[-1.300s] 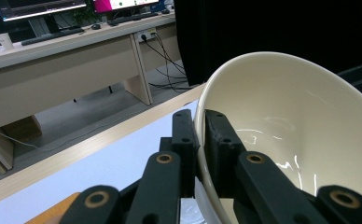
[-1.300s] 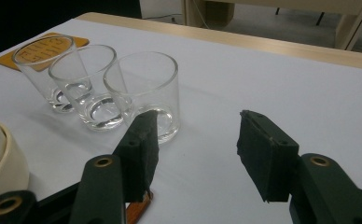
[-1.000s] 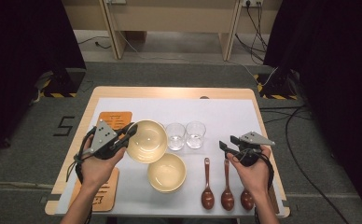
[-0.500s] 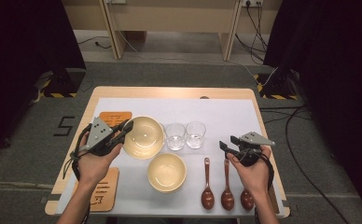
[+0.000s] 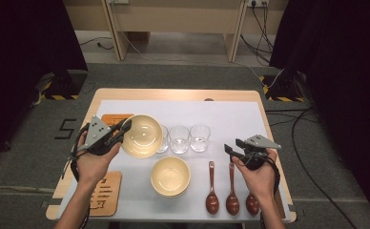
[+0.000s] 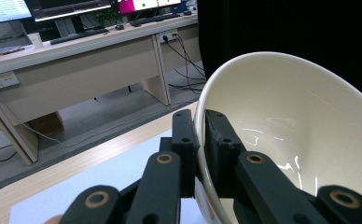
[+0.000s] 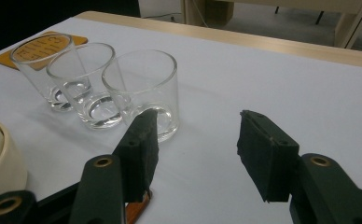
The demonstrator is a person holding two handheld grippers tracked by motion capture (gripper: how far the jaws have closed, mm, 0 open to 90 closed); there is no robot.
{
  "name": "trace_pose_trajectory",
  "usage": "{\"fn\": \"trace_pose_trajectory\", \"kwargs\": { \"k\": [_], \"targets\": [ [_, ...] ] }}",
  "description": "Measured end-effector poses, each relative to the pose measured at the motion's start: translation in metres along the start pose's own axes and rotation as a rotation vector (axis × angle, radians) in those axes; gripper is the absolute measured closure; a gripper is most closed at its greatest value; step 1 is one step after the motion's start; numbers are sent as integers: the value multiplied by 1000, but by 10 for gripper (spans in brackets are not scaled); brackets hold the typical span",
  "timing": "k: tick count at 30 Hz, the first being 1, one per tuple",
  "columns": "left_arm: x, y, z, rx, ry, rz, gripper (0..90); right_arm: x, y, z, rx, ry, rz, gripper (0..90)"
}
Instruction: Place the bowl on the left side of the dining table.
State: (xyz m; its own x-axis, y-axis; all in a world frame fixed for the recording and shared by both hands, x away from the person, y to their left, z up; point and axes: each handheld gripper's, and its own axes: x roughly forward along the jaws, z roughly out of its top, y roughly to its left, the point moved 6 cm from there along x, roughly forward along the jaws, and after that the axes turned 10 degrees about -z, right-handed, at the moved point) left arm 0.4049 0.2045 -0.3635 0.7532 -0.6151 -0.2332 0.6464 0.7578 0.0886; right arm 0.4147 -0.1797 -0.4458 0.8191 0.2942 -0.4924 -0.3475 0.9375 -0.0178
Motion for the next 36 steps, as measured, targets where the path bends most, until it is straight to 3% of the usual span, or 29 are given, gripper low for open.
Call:
{"fn": "trace_pose_trajectory", "kwargs": {
  "k": [36],
  "targets": [
    [4,36,-3,-36,3,69,823,1,0,-1,1,6,1,478]
  ]
}}
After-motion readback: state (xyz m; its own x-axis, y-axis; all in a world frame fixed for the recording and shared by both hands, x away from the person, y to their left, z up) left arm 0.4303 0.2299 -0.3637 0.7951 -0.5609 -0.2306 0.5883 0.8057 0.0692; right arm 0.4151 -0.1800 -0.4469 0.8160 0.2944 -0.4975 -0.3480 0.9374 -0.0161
